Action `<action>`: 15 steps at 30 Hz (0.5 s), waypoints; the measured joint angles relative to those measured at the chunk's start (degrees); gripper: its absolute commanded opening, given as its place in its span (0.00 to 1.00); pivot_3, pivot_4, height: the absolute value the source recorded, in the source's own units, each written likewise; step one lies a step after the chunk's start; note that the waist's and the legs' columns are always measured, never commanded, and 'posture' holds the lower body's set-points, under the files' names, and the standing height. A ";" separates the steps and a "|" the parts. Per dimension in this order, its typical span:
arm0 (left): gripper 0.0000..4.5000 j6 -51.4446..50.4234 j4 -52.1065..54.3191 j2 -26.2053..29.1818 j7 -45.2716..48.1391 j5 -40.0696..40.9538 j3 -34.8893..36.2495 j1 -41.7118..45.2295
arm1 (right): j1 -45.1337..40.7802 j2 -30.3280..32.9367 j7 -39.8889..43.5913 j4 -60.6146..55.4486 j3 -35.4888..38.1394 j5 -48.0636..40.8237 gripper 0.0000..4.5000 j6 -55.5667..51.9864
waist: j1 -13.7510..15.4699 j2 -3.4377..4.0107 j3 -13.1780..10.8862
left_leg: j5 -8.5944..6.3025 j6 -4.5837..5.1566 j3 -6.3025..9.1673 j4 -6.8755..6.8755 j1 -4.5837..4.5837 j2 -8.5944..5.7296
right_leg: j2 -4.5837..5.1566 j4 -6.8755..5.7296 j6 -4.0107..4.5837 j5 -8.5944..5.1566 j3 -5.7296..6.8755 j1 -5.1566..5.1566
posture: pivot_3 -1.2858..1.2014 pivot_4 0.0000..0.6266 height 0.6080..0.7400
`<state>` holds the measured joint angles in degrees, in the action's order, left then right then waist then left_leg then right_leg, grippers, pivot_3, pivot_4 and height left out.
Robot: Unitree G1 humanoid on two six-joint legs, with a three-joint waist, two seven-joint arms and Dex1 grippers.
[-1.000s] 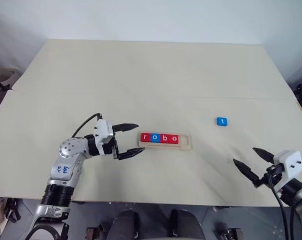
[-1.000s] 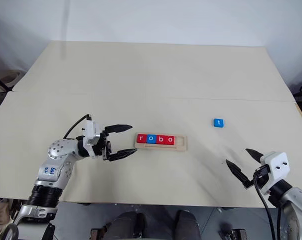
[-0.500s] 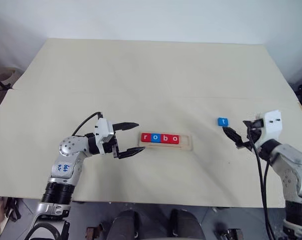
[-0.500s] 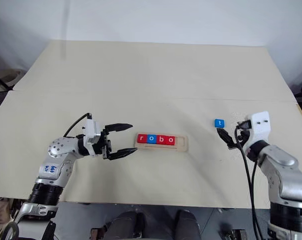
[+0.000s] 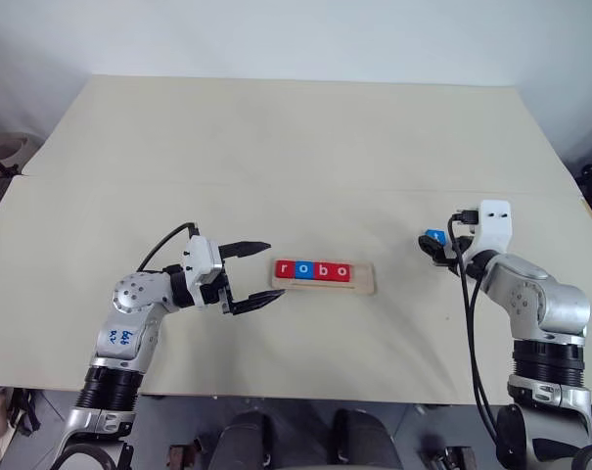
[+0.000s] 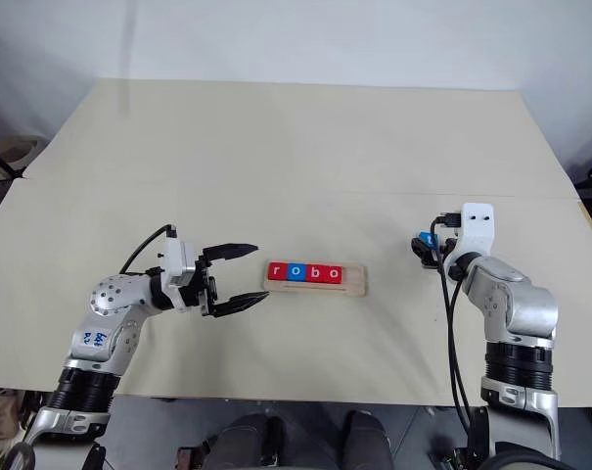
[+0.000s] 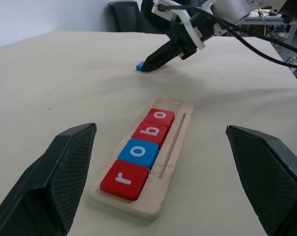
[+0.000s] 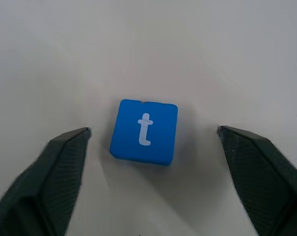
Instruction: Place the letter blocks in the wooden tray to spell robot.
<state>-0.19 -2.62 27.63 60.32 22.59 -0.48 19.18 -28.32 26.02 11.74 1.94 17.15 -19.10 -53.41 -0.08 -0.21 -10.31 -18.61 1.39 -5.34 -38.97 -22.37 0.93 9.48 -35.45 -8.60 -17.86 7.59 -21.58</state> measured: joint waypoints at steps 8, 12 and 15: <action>1.00 -0.15 0.02 0.18 -0.28 0.00 0.13 -0.64 | 0.32 -0.70 -1.79 -1.01 -1.02 1.34 0.33 0.48 | -0.17 0.00 0.00 | 0.00 0.00 -0.01 0.02 0.01 0.02 | -0.02 0.00 0.00 0.00 -0.01 -0.01 | 0.52 0.24 1.00; 1.00 -0.18 -0.03 0.14 -0.08 0.01 0.05 -0.49 | 2.43 -0.64 -0.71 -5.89 -1.81 0.69 0.33 -2.72 | -0.08 0.00 0.00 | 0.00 0.00 0.00 0.03 0.00 0.02 | -0.02 0.01 0.00 0.00 -0.01 -0.02 | 0.52 0.24 1.00; 1.00 -0.43 -0.14 0.14 0.33 0.01 -0.07 -0.14 | 6.15 -0.67 -0.34 -14.08 -2.52 -1.21 0.33 -8.09 | 0.06 0.00 0.00 | 0.00 0.00 0.02 0.03 -0.02 0.02 | -0.01 0.03 0.00 0.00 -0.01 -0.02 | 0.52 0.24 1.00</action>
<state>-0.62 -2.76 27.78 60.65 22.60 -0.55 19.04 -22.17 25.36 11.40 -12.14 14.62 -20.32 -61.50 -0.02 -0.20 -10.32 -18.61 1.39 -5.33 -38.94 -22.39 0.95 9.47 -35.42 -8.60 -17.86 7.58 -21.60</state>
